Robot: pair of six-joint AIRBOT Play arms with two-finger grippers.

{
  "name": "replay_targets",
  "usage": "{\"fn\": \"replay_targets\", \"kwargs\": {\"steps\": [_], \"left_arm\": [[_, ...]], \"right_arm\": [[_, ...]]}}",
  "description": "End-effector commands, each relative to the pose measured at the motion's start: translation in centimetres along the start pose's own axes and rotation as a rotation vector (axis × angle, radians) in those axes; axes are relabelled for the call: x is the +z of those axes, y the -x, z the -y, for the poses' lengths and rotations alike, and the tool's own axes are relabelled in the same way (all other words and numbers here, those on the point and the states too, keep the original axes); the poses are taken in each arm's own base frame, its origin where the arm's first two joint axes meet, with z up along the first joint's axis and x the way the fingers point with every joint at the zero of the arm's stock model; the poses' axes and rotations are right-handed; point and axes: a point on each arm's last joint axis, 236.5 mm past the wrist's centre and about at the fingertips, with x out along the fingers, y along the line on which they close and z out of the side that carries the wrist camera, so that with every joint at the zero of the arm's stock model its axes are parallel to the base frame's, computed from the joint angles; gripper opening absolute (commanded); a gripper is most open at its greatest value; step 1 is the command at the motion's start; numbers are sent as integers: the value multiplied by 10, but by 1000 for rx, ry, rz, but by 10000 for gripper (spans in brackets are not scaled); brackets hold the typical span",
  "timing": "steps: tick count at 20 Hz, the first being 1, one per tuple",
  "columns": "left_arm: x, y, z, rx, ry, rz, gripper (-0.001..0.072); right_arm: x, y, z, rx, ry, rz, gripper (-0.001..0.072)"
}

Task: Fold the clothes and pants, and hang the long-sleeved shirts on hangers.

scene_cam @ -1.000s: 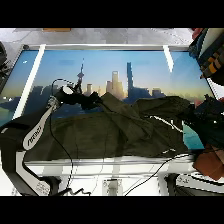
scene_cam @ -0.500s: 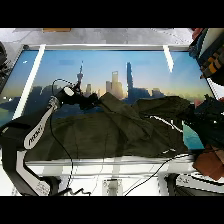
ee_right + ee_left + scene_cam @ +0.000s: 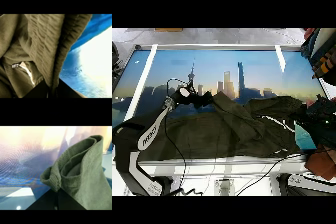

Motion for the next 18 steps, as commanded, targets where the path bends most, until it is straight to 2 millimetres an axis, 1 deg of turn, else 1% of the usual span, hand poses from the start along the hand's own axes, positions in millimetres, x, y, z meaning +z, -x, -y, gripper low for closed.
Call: {"fn": "replay_targets", "kwargs": {"steps": [1, 3, 5, 7, 8, 10, 11, 12, 13, 14, 15, 16, 18], "left_arm": [[23, 19, 5, -19, -48, 60, 24], [57, 54, 14, -45, -99, 148, 24], [99, 107, 26, -73, -156, 274, 24], [143, 171, 37, -86, -230, 433, 24], [167, 207, 40, -82, -265, 533, 24], [206, 276, 36, -53, -302, 736, 24], [223, 310, 29, -25, -305, 835, 24], [235, 337, 18, 11, -305, 913, 24], [245, 362, 6, 49, -305, 979, 24], [251, 380, -6, 85, -304, 1020, 24], [256, 393, -20, 121, -302, 1041, 24], [259, 401, -34, 157, -300, 1051, 24], [263, 415, -59, 244, -321, 1058, 24]], "right_arm": [[5, 0, -7, 25, -15, 21, 40], [22, 5, -22, 81, -35, 78, 39], [48, 13, -43, 135, -29, 151, 39], [78, 22, -65, 150, 16, 230, 39], [92, 25, -75, 147, 44, 270, 39], [121, 27, -94, 115, 102, 359, 39], [135, 27, -103, 92, 127, 410, 39], [149, 28, -109, 67, 138, 464, 39], [164, 30, -111, 36, 129, 532, 39], [177, 33, -110, 8, 97, 599, 39], [187, 36, -108, -15, 70, 653, 39], [195, 38, -104, -38, 50, 694, 39], [203, 43, -92, -63, 11, 737, 39]]}}
